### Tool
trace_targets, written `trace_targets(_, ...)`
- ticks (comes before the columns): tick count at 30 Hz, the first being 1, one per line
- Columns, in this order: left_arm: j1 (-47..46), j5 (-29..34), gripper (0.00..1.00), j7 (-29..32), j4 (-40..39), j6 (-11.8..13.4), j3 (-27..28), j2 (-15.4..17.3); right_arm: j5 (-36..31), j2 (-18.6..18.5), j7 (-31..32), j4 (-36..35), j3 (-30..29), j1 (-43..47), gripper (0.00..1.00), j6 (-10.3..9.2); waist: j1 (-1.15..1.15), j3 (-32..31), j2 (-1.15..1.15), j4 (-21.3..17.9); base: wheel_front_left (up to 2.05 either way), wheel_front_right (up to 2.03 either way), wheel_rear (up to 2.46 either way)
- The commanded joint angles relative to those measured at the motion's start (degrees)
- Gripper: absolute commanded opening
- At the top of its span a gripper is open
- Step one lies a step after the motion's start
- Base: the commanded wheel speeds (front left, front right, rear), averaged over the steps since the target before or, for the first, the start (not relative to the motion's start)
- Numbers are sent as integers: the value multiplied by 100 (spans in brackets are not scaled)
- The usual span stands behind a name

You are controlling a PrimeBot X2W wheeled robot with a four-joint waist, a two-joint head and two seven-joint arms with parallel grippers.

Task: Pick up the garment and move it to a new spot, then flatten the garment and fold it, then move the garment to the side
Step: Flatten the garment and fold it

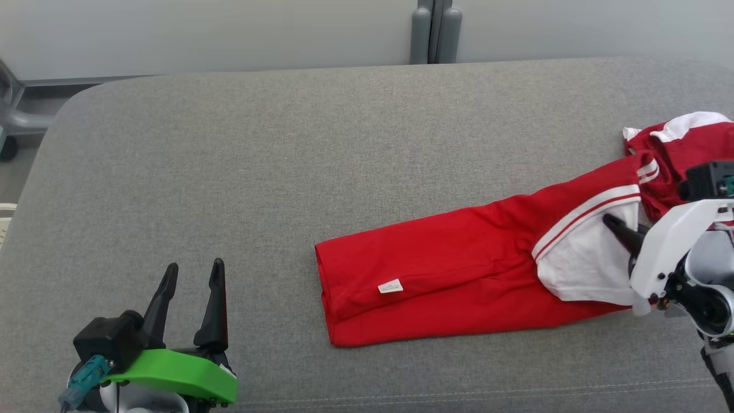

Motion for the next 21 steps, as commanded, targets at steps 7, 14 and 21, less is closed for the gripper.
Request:
trace_targets(7,74,-12,100,-15,46,-81,-3,-33,-20,323,459,-1055,527,336,0,-2,0,-130,0,108,0,0,0)
trace_targets(14,119,-24,100,-22,91,-158,-47,-81,-231,762,634,-1176,1103,125,0,-2,0,-216,0,383,0,0,0)
trace_targets(21,97,11,100,-9,115,-209,-131,-125,-406,1169,580,-687,1557,-209,0,-2,0,-259,0,654,0,0,0)
